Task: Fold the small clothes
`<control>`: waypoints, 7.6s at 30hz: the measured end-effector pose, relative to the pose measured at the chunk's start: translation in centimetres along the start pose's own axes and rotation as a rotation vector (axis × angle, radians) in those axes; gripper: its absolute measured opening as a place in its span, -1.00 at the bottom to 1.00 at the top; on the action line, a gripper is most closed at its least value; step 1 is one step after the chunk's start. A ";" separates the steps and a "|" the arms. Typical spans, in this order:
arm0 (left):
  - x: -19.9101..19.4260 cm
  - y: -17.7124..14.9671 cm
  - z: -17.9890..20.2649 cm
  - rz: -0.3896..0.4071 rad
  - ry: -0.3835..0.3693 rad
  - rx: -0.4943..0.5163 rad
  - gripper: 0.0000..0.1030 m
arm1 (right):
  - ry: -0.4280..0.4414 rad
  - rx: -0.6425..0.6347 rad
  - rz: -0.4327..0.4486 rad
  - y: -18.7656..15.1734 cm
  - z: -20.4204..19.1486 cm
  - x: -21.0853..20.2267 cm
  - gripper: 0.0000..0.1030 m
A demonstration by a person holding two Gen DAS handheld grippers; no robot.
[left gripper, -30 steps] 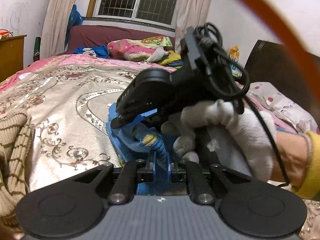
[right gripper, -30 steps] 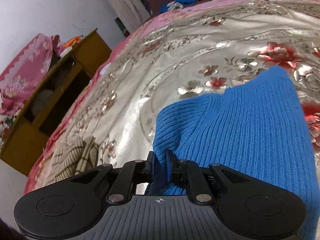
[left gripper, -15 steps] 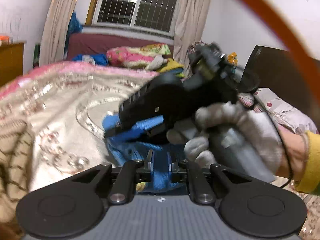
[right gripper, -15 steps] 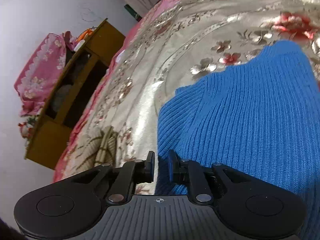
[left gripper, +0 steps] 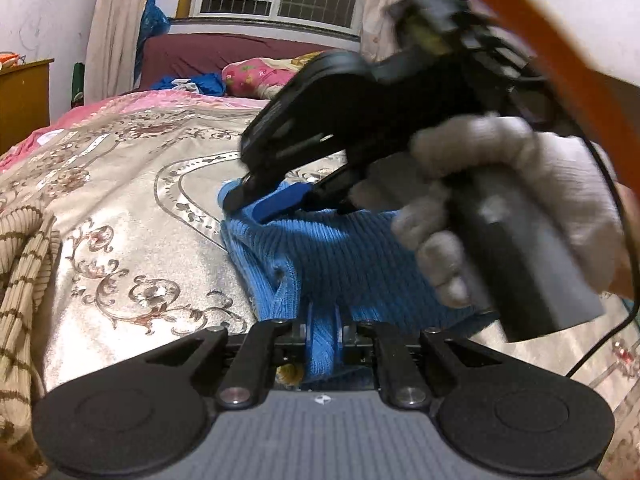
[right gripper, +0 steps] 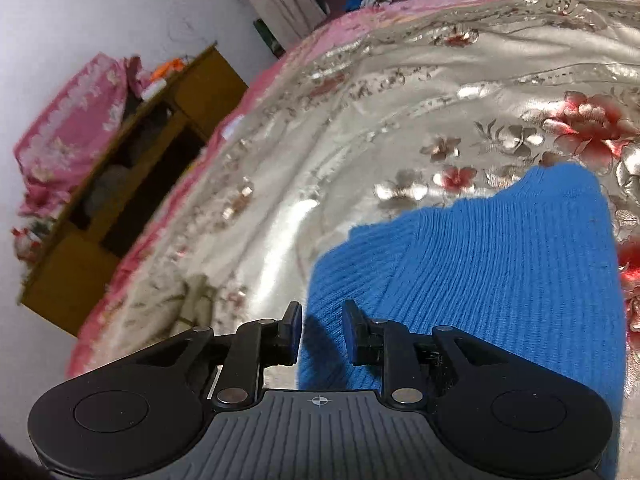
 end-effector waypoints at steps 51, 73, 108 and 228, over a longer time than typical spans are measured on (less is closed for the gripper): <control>2.6 1.6 -3.0 -0.005 0.054 -0.151 0.25 | -0.044 0.190 0.047 -7.2 13.3 -7.4 0.39; 0.7 -2.6 3.4 -0.162 -0.183 -0.154 0.06 | -0.001 0.176 0.003 -11.7 14.5 -11.5 -0.24; 3.8 3.9 4.1 -0.096 -0.060 -0.101 -0.73 | -0.142 0.185 0.136 -17.0 17.3 -18.7 -0.20; -7.3 -8.9 16.4 -0.239 0.172 0.064 0.88 | -0.442 0.100 0.072 -30.1 10.4 -23.9 0.04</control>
Point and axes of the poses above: each gripper's, at about its wrist camera, not at the fingertips, and x roughly the way its jaws point, z to its right, y to its top, the point moved 1 cm from there along x, roughly the way its jaws point, and after that the axes turned 15 degrees about -y, right-handed, at the moved point
